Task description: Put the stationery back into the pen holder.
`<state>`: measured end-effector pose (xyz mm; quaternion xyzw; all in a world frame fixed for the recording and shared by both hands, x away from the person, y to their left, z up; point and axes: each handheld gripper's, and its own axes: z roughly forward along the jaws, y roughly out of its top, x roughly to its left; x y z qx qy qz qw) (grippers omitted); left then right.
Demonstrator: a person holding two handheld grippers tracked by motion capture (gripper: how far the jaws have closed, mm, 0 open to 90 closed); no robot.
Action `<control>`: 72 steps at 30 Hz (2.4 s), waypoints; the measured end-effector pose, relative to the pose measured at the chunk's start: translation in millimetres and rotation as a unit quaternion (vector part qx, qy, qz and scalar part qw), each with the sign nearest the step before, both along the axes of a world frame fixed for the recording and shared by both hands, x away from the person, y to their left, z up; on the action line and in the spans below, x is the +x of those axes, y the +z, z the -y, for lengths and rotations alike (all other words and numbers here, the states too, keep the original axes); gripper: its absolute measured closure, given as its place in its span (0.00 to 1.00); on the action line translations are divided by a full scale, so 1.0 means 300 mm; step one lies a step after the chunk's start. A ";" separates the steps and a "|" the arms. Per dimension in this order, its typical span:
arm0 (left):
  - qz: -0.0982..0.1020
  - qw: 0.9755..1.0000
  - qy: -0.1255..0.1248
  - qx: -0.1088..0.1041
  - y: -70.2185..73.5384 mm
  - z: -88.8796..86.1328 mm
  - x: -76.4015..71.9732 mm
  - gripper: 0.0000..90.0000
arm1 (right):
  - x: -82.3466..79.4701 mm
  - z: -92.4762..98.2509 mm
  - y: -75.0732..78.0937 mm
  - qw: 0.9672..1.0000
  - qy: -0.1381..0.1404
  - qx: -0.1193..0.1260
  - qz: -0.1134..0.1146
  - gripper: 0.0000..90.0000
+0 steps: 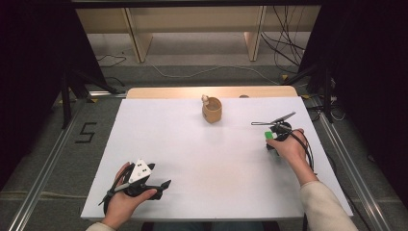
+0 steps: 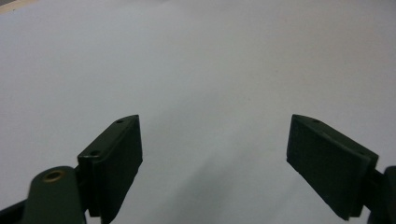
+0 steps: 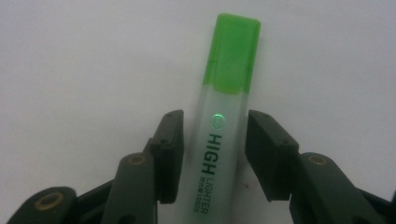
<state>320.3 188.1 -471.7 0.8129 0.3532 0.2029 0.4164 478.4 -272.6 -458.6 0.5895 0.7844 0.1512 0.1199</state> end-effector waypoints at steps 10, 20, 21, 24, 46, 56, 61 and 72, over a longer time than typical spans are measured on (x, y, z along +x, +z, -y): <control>0.001 1.000 -0.004 0.004 0.002 0.000 -0.001 0.20 | 0.000 -0.002 -0.001 1.000 -0.016 -0.002 0.004 0.70; 0.001 1.000 -0.005 0.004 0.001 0.001 -0.001 0.20 | 0.000 -0.006 -0.001 1.000 -0.024 -0.002 0.004 0.74; 0.001 1.000 -0.005 0.004 0.001 0.001 -0.001 0.20 | 0.000 -0.006 -0.001 1.000 -0.025 -0.002 0.006 0.74; 0.001 1.000 -0.005 0.005 0.001 0.001 -0.002 0.20 | -0.001 -0.005 -0.001 1.000 -0.026 -0.002 0.007 0.74; 0.003 1.000 -0.003 0.006 0.002 -0.001 -0.002 0.20 | -0.027 0.001 0.037 0.998 -0.021 0.030 0.051 0.74; 0.003 1.000 -0.003 0.007 0.001 0.000 -0.002 0.20 | -0.055 -0.028 0.072 0.989 0.007 0.093 0.115 0.74; 0.004 1.000 -0.003 0.007 0.002 0.000 -0.002 0.20 | -0.060 -0.043 0.079 0.983 0.015 0.116 0.138 0.74; 0.006 1.000 -0.002 0.006 0.001 0.002 -0.002 0.20 | -0.050 -0.077 0.088 0.968 0.039 0.148 0.201 0.74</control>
